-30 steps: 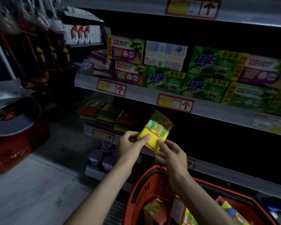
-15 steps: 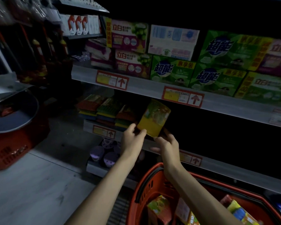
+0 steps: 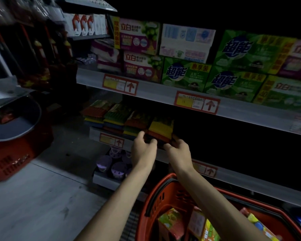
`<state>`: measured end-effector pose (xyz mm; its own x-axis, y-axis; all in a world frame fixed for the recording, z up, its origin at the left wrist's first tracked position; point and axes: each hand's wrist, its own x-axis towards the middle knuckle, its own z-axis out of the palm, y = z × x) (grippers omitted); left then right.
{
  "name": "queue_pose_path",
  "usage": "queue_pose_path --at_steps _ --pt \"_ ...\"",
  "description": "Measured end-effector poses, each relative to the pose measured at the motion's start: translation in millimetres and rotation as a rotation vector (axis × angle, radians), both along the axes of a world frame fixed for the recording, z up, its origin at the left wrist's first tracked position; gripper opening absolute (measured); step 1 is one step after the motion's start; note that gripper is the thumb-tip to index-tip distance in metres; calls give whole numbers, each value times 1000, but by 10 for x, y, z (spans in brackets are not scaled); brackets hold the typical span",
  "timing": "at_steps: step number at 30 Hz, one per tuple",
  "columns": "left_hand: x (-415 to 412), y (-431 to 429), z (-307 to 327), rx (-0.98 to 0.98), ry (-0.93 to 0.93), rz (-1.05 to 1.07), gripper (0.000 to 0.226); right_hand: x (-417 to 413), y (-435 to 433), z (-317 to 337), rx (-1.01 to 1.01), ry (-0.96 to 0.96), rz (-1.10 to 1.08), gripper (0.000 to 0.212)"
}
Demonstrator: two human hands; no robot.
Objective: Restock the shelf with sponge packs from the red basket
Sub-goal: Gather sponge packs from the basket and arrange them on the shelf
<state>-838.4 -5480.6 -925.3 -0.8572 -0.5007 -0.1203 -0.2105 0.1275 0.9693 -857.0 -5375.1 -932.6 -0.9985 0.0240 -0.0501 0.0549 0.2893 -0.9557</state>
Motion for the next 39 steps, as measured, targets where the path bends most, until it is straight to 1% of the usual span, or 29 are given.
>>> queue_pose_path --at_steps 3,5,8,10,12,15,22,25,28,30,34,39 --pt "-4 -15 -3 39 -3 42 51 17 13 8 21 11 -26 54" --pt "-16 -50 -23 94 -10 96 41 20 38 0 35 35 -95 45" --pt "-45 -146 -96 228 -23 175 18 35 73 -40 17 31 -251 23" --pt "-57 -210 -137 335 -30 213 9 53 61 -81 -43 -5 -317 17" --pt "-73 -264 -166 426 -28 238 10 54 27 -129 -122 -73 -325 16" --pt "-102 -319 -183 505 -8 266 12 26 -50 -159 -249 -174 -321 18" --pt "-170 -406 -192 598 -24 304 20 -70 -173 -163 -395 -231 -353 19" --pt "-196 -442 -207 620 -41 327 18 -102 -182 -179 -417 -261 -371 22" --pt "-214 -473 -214 622 -54 337 5 -119 -193 -176 -441 -283 -388 24" --pt "-226 -486 -232 620 -56 340 12 -131 -203 -182 -449 -294 -391 22" --pt "-242 -480 -255 604 -65 349 18 -136 -238 -170 -480 -305 -398 14" --pt "-271 -475 -274 646 -68 352 17 -132 -238 -165 -532 -320 -384 12"
